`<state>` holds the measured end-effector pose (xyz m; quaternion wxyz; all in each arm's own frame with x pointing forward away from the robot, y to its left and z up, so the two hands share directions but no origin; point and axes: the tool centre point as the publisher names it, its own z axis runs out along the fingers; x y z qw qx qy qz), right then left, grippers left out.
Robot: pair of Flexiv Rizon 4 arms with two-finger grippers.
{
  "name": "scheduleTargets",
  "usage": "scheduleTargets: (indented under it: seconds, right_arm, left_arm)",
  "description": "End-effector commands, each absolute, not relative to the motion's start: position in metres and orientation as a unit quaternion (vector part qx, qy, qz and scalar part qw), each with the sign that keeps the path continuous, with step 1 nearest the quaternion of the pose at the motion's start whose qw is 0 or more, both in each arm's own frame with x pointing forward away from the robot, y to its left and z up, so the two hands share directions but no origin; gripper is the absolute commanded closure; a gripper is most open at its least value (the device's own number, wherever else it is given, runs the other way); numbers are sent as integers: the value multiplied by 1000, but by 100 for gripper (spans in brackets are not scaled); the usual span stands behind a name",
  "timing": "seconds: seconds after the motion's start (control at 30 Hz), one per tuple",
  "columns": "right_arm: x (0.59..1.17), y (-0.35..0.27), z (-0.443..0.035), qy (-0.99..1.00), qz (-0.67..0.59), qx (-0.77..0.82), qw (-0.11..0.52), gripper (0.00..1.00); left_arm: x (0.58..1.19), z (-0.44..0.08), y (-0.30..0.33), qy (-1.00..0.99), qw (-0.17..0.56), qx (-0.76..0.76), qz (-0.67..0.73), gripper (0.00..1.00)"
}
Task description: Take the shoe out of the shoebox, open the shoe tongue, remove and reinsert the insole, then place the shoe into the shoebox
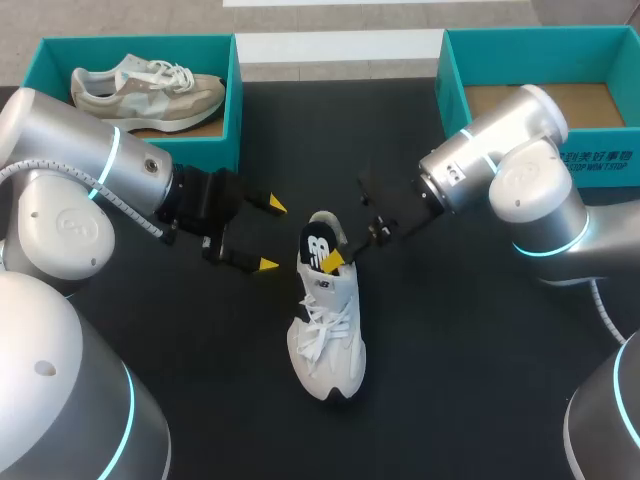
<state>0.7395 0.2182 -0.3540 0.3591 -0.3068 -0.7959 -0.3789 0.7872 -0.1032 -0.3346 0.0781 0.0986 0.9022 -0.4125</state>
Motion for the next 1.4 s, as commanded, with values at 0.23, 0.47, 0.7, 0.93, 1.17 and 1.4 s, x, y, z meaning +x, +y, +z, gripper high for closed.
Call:
scheduleTargets:
  seconds: [0.23, 0.47, 0.7, 0.93, 1.17, 1.4]
  right_arm:
    - [742, 218, -351, -807, -381, -302, 336, 72]
    - [746, 220, -342, -816, -381, -293, 322, 64]
    - [752, 219, -333, -823, -382, -287, 307, 62]
    - [757, 217, -335, -821, -391, -286, 302, 68]
    - [762, 219, -334, -812, -388, -301, 315, 100]
    - [765, 218, -328, -801, -392, -313, 326, 100]
  left_arm:
    - [787, -335, -103, 903, 78, 99, -412, 0]
    - [787, -335, -103, 903, 78, 99, -412, 0]
    - [787, -335, -103, 903, 78, 99, -412, 0]
    - [787, -335, -103, 903, 78, 99, -412, 0]
    - [787, -335, -103, 903, 78, 99, -412, 0]
    - [787, -335, -103, 903, 78, 99, -412, 0]
